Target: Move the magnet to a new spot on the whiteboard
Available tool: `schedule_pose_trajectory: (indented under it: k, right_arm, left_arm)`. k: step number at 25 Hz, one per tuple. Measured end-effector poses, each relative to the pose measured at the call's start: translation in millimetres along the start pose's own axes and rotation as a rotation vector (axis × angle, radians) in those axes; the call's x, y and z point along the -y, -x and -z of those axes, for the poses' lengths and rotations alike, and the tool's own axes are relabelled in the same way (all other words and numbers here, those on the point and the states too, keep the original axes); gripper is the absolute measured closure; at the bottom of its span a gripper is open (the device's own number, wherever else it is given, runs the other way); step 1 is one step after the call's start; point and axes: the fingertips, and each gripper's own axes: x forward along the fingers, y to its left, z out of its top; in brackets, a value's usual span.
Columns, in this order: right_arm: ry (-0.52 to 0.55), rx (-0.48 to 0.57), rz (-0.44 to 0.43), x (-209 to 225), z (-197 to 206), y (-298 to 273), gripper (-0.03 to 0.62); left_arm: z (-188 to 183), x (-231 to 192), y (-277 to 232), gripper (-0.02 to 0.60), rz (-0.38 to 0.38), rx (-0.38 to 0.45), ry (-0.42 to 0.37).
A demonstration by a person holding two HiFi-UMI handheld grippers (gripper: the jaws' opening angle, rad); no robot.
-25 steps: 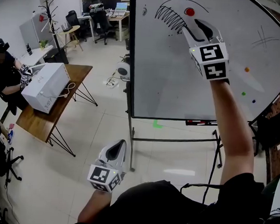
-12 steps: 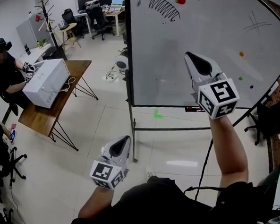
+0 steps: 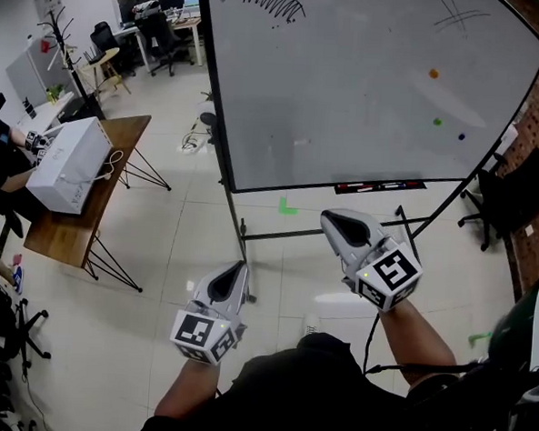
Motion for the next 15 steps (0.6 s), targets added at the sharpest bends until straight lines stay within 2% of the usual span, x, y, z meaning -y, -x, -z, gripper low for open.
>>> schedule_pose_trajectory:
  k: [5,8,11,15]
  right_arm:
    - [-0.067,-0.010,-0.041,-10,27,33,0.588]
    - [-0.096,0.008,-0.030,12,29,61,0.588]
    - [-0.083,0.012,-0.027,38,35,94,0.588]
    - [-0.075,0.016,-0.035,71,49,143,0.588]
  left_arm:
    - [-2,18,-20,0.565,-0.001,-0.002,-0.015]
    - [-4,43,-42,0.565,0.015,0.019,-0.025]
    - [-14,81,-71,0.565,0.020,0.049,-0.029]
    - [-6,136,-110,0.565,0.034,0.051,-0.026]
